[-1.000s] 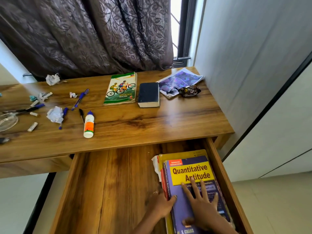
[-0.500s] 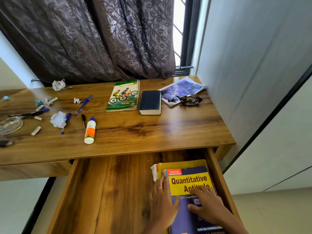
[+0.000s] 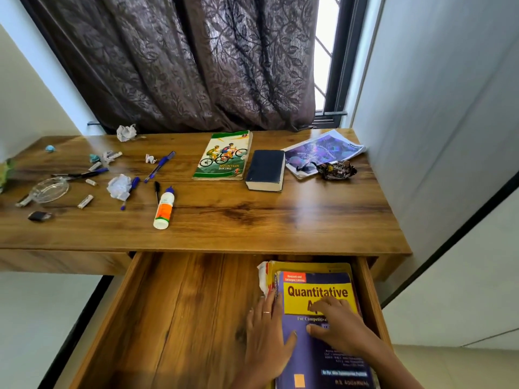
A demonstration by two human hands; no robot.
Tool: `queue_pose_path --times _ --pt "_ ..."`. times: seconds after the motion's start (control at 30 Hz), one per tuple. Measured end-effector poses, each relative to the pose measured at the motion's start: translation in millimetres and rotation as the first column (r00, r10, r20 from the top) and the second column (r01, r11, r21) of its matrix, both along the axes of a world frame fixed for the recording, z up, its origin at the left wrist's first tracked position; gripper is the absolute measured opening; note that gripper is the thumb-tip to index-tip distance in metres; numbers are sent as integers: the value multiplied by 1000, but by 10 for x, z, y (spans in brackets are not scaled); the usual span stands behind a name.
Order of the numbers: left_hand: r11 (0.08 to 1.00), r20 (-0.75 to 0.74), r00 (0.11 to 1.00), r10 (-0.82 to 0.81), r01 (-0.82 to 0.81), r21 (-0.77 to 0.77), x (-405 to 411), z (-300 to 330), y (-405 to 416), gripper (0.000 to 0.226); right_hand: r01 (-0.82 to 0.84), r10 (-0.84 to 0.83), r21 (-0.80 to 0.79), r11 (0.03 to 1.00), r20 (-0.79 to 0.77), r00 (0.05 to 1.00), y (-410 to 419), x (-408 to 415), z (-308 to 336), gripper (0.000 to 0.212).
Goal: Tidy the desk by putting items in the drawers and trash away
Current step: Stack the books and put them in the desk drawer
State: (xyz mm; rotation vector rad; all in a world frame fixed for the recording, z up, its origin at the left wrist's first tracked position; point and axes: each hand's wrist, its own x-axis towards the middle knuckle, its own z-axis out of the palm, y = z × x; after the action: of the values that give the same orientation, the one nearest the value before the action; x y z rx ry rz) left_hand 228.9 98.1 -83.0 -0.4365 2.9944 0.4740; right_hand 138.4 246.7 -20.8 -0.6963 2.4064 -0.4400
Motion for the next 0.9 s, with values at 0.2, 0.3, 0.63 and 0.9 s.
queue_pose_path --times 0.2,0.3,0.63,0.9 --pt "996 -49 999 7 -2 92 -176 119 -108 82 65 -80 -238 969 -56 995 -197 -429 278 25" --pt "996 -95 995 30 -22 87 -298 209 -219 74 101 -156 -340 935 -139 978 -400 -768 463 16" --pt "988 -292 950 110 -72 138 -1046 528 -905 68 159 -284 -373 914 -309 908 -1153 -1946 527 17" --pt "990 -142 980 140 -142 -1 -1561 349 -1561 73 177 -216 -123 976 -570 793 -1551 -2640 290 25"
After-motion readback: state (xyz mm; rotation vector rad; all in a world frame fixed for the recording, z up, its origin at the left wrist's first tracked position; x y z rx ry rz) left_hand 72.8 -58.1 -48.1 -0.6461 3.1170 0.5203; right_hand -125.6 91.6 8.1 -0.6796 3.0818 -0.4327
